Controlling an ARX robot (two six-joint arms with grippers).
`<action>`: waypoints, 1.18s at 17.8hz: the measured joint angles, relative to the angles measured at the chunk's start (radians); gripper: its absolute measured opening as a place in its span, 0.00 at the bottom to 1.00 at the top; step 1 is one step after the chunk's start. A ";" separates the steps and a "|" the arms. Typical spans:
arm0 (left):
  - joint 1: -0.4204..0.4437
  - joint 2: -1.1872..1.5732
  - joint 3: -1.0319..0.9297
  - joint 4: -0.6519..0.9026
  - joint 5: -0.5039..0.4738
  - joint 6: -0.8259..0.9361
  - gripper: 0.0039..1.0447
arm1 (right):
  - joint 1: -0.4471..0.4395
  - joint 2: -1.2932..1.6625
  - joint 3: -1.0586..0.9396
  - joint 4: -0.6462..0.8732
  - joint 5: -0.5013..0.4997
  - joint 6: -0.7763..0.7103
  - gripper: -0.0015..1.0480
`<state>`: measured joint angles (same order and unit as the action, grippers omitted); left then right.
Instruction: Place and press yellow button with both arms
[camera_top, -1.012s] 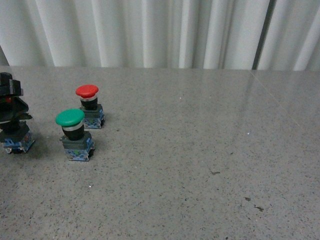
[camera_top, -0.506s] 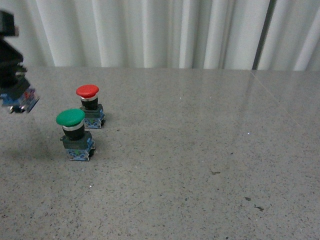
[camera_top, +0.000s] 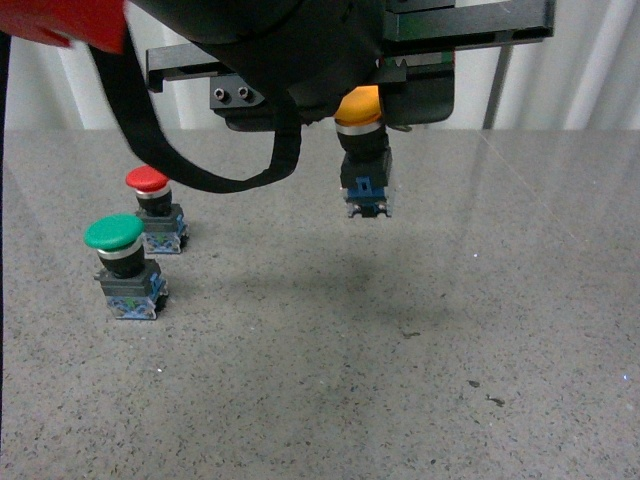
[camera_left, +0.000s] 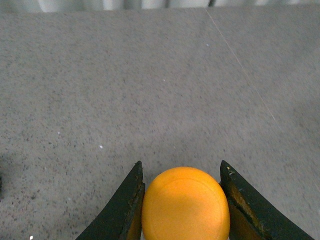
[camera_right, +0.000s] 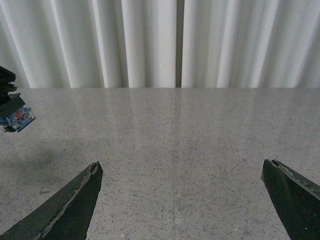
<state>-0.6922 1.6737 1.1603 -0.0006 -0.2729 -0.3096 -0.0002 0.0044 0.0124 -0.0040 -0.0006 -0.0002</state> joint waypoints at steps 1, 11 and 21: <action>-0.006 0.030 0.016 0.006 -0.034 -0.021 0.36 | 0.000 0.000 0.000 0.000 0.000 0.000 0.94; -0.028 0.161 0.051 0.010 -0.166 -0.127 0.36 | 0.000 0.000 0.000 0.000 0.000 0.000 0.94; 0.035 0.154 -0.052 0.058 -0.093 -0.066 0.36 | 0.000 0.000 0.000 0.000 0.000 0.000 0.94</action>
<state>-0.6567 1.8282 1.1084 0.0574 -0.3664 -0.3752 -0.0002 0.0044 0.0124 -0.0044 -0.0006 -0.0002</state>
